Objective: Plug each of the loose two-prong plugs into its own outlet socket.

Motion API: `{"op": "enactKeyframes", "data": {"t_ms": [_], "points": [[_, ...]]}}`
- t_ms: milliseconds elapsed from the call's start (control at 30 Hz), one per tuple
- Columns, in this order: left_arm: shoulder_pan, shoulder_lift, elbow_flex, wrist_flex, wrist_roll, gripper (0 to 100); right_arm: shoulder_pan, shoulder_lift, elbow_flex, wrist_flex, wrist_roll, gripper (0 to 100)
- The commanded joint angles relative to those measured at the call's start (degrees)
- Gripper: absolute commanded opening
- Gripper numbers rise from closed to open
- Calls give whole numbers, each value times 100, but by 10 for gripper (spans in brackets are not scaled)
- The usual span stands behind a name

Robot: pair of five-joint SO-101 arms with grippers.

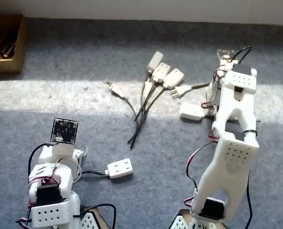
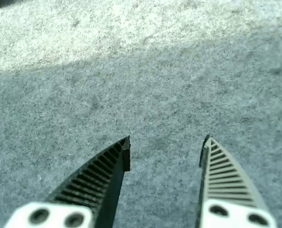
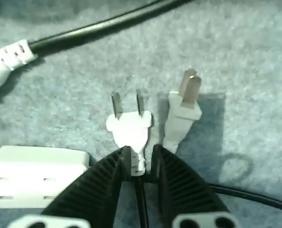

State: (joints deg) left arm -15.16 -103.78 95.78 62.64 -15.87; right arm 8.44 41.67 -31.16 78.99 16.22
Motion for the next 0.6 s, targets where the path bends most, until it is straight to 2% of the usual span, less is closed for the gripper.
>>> {"op": "enactKeyframes", "data": {"t_ms": [0,267,567], "points": [[75,-31,48,-88,-53,242,171,-22,-242,-66,-9,91],[110,-31,48,-88,-53,242,514,-75,-242,-75,299,91],[110,-31,57,-88,-53,242,505,-224,-541,127,281,91]]}}
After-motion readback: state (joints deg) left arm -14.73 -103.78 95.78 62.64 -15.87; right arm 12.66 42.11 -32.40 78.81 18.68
